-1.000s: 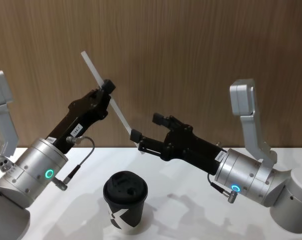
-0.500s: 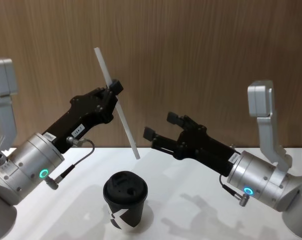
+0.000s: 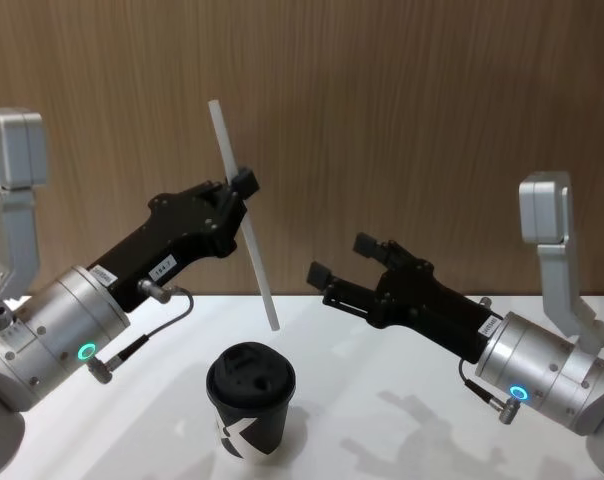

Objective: Pick up the straw with one hand, pass it to the other hand, and insert it into the cup.

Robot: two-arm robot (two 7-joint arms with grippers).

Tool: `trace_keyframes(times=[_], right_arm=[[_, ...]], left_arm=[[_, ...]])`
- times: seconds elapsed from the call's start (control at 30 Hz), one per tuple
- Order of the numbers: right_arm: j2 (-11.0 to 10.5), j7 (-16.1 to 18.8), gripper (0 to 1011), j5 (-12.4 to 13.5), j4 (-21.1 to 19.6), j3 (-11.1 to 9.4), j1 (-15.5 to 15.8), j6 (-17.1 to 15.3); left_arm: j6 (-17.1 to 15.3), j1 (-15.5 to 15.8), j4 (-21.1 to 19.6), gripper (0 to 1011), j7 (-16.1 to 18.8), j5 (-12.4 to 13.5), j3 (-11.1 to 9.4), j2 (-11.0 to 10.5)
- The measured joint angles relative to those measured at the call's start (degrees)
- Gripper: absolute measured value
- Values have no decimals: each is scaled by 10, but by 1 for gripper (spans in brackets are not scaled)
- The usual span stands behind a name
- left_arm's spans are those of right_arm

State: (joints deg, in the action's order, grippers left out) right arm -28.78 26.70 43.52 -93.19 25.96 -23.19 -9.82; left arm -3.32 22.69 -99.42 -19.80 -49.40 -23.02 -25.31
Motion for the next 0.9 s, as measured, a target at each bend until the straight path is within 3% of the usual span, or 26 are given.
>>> trace_keyframes(times=[0.57, 0.9], right_arm=[[-8, -2, 1001, 5, -5, -4, 7, -1], [-9, -3, 1001, 5, -6, -4, 8, -1]], left_arm=[[-32, 0, 0, 3, 2, 22, -10, -17], [-39, -2, 8, 4, 2, 22, -12, -17]])
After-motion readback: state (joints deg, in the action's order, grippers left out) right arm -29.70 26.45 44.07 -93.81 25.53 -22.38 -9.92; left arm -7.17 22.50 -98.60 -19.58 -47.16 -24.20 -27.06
